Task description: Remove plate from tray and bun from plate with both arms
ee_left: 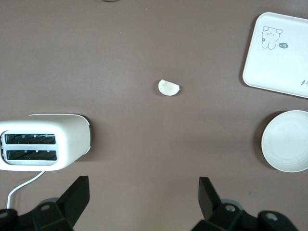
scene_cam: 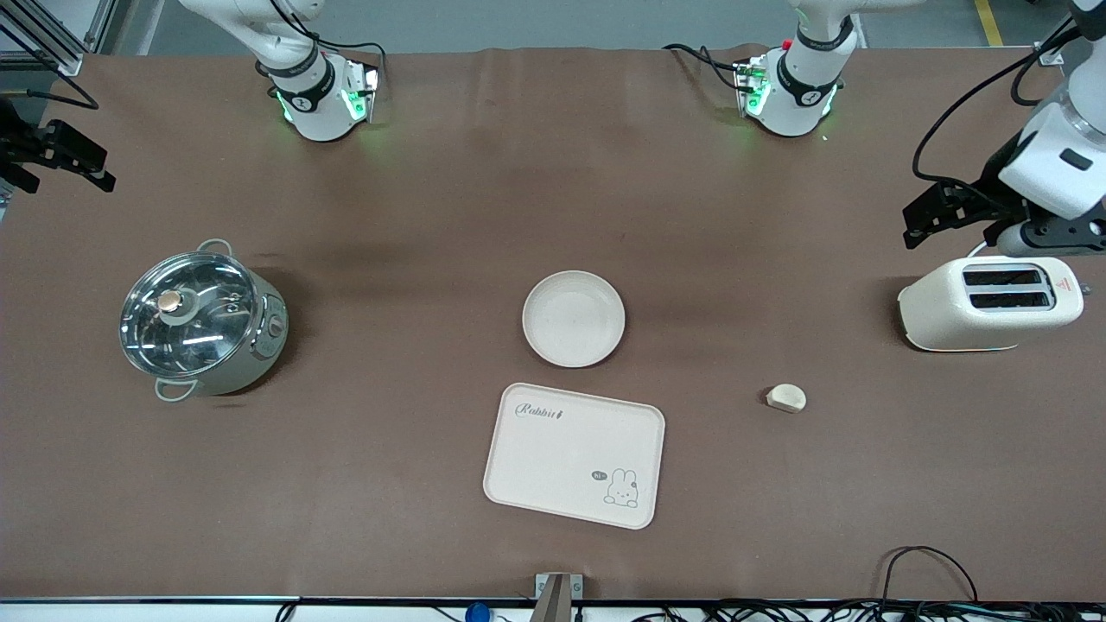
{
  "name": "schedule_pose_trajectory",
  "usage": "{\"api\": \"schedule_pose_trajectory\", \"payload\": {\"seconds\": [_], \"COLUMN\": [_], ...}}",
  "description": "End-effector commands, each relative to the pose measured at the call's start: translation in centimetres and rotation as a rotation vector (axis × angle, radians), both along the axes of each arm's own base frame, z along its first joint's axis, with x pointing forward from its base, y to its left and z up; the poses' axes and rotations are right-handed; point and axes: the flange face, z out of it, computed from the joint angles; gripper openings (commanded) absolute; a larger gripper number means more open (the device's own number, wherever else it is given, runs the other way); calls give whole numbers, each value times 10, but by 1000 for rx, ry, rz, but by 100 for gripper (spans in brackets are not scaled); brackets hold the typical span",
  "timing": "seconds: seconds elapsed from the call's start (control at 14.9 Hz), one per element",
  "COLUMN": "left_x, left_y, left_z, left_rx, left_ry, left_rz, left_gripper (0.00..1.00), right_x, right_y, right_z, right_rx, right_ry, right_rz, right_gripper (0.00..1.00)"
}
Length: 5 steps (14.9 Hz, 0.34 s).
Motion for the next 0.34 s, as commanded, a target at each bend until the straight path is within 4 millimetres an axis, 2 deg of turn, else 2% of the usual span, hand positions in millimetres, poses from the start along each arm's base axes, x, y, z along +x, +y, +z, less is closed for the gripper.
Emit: {"api": "schedule_pose_trajectory", "payload": {"seconds": [0.0,0.2,0.27], "left_x": [-23,-13,-7], "left_y": [2,9,11], "left_z": [2,7,15], "left_rx": [29,19,20], "left_ry": [-38,-46,-62], "left_rz": [-48,-24,-24], "left_gripper": [100,100,100], "right_x": [-3,-3,-3], "right_y": [0,0,3], "right_z": [-1,-1,-1], "right_rx": [-3,-2,-1], "right_ry": [-2,0,2], "right_rz": [11,11,15], "right_gripper": [100,100,100]}}
